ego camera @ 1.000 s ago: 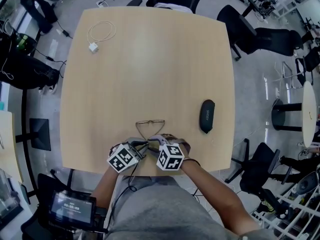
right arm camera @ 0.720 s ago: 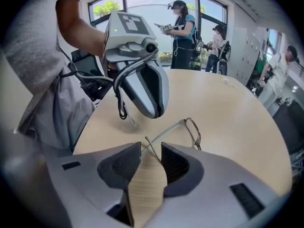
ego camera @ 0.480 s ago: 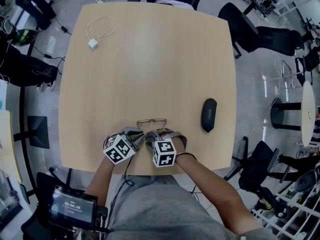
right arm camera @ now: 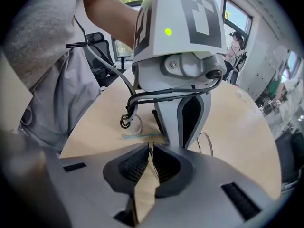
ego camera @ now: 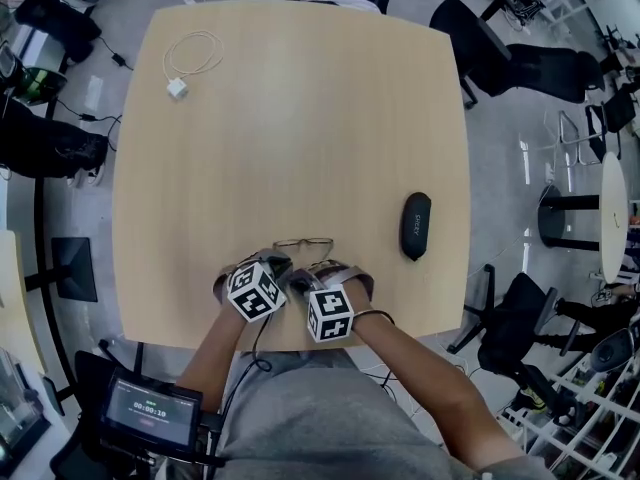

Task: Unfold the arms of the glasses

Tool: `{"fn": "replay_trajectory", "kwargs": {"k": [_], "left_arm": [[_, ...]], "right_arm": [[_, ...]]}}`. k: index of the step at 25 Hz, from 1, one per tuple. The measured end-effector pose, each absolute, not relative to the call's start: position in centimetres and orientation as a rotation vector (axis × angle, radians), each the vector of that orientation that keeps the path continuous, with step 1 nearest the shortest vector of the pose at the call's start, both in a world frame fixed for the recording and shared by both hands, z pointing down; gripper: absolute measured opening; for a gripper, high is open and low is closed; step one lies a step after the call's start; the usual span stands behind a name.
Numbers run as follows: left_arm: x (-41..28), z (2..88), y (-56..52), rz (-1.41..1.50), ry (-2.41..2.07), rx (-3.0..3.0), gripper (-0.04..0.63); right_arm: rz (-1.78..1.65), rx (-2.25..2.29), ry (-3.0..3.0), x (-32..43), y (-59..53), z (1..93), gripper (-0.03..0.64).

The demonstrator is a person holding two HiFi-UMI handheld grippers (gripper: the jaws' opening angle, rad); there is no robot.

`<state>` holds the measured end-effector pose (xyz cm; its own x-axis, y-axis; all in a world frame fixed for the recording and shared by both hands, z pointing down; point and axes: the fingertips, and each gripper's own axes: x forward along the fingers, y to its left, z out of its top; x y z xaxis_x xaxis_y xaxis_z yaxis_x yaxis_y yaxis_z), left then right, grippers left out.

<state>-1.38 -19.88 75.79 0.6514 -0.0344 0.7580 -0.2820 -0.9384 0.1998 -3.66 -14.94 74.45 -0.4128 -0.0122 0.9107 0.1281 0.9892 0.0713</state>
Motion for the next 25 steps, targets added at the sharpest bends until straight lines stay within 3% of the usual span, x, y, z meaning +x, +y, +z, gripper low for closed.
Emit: {"fn": "replay_trajectory", "kwargs": {"k": [25], "left_arm": [[-1.5,75.7,-19.8,1.144,-0.267,2.560,0.023]], "right_arm": [[-0.147,-0.109,-1.887,3.5,-11.2,74.8,0.049]]}}
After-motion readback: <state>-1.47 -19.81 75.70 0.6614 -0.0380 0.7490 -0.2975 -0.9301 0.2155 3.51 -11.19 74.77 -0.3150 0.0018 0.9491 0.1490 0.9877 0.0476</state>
